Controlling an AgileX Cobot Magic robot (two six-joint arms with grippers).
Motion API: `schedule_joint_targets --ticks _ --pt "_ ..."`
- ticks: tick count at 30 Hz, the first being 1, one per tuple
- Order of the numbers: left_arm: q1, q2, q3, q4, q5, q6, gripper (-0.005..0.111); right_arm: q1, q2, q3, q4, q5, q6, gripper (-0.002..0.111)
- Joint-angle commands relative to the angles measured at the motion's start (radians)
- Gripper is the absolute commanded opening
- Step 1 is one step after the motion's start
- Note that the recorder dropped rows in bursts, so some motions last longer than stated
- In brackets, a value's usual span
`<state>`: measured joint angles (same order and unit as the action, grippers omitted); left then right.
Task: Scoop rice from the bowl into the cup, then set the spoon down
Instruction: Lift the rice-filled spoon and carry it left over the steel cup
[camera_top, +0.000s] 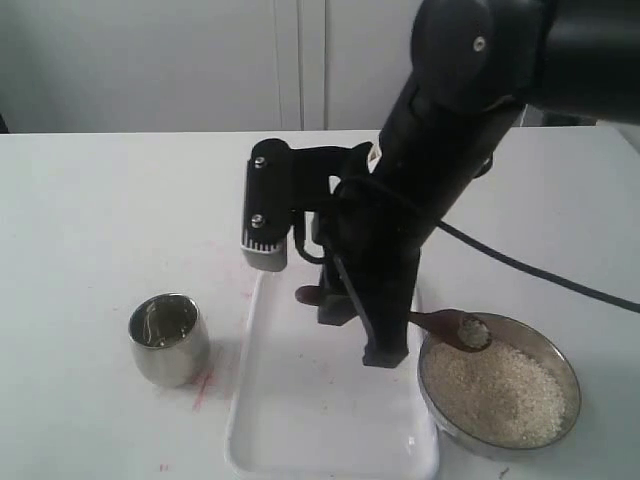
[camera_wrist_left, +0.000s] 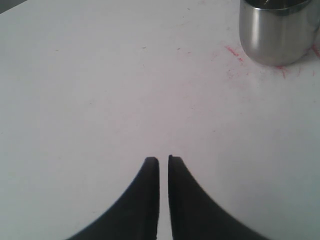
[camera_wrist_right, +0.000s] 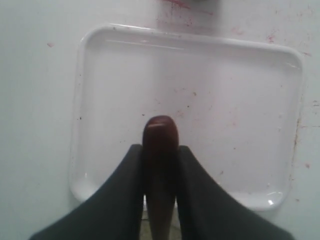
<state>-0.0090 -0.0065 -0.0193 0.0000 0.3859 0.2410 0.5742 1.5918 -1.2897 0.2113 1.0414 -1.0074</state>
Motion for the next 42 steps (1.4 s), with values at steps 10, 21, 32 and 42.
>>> schedule_joint_targets --ticks 10,21,32,42 --pt "-0.004 0.007 0.009 -0.006 0.048 -0.006 0.014 0.093 0.137 -0.220 -0.070 0.085 0.064 0.005" --pt "-0.004 0.007 0.009 -0.006 0.048 -0.006 0.014 0.174 0.260 -0.423 -0.114 0.081 0.091 0.005" --pt "-0.004 0.007 0.009 -0.006 0.048 -0.006 0.014 0.233 0.385 -0.582 -0.116 0.086 0.095 0.000" --pt "-0.004 0.007 0.009 -0.006 0.048 -0.006 0.014 0.282 0.475 -0.688 -0.118 0.024 0.095 0.000"
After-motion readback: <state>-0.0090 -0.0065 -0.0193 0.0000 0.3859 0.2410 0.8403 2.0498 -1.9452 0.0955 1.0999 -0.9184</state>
